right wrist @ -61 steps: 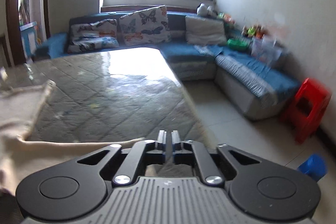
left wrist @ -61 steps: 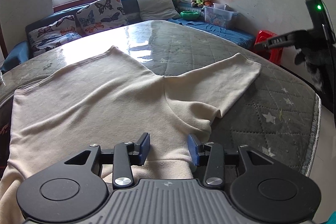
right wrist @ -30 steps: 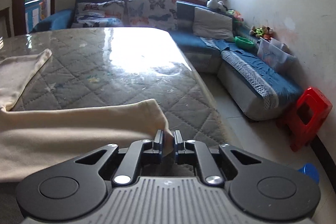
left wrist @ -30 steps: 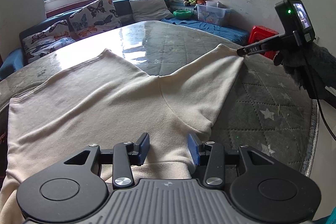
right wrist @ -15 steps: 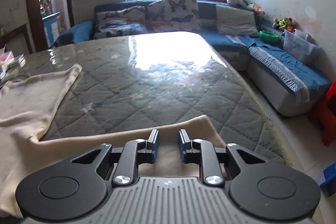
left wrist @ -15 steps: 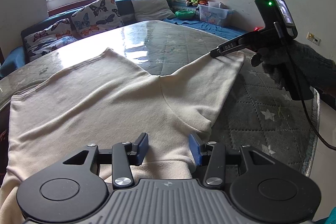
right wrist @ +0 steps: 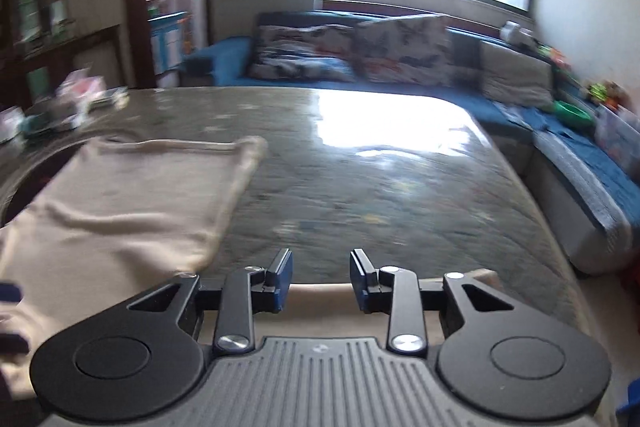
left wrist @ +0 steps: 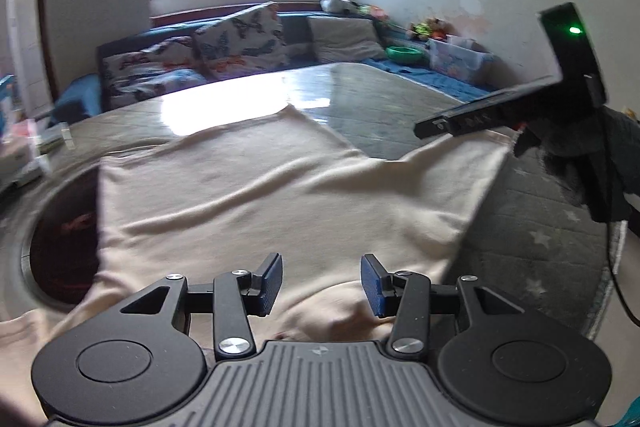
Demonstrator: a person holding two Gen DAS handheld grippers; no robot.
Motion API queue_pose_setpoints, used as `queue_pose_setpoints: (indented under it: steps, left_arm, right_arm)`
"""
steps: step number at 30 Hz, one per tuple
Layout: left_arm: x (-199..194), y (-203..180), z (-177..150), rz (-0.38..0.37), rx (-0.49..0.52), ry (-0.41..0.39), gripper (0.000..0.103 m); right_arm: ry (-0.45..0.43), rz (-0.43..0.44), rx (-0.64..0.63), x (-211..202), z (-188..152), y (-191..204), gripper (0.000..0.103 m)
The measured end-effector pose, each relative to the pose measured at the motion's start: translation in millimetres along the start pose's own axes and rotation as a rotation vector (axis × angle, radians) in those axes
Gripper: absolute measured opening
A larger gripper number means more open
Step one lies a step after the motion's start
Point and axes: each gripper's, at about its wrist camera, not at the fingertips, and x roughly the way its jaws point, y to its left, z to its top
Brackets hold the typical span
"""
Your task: Fold clothes
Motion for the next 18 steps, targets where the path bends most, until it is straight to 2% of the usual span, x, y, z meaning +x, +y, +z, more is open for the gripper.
queue_pose_setpoints:
  steps: [2, 10, 14, 18]
  left_arm:
    - [-13, 19, -5, 0.073, -0.034, -0.012, 0.047]
    - [-38, 98, -26, 0.399, -0.176, 0.026, 0.046]
    - [-31, 120, -33, 0.456, -0.233, 0.066, 0.045]
    - [-19, 128, -36, 0.461, -0.254, 0.096, 0.045]
  right_arm:
    - [-0.005, 0.069, -0.064, -2, 4, 26, 0.041]
    - [0.023, 0.297, -0.255, -6, 3, 114, 0.042]
    - [0.040, 0.334, -0.317, -6, -4, 138, 0.042]
    - [0.059, 0.351, -0.330, -4, -8, 148, 0.042]
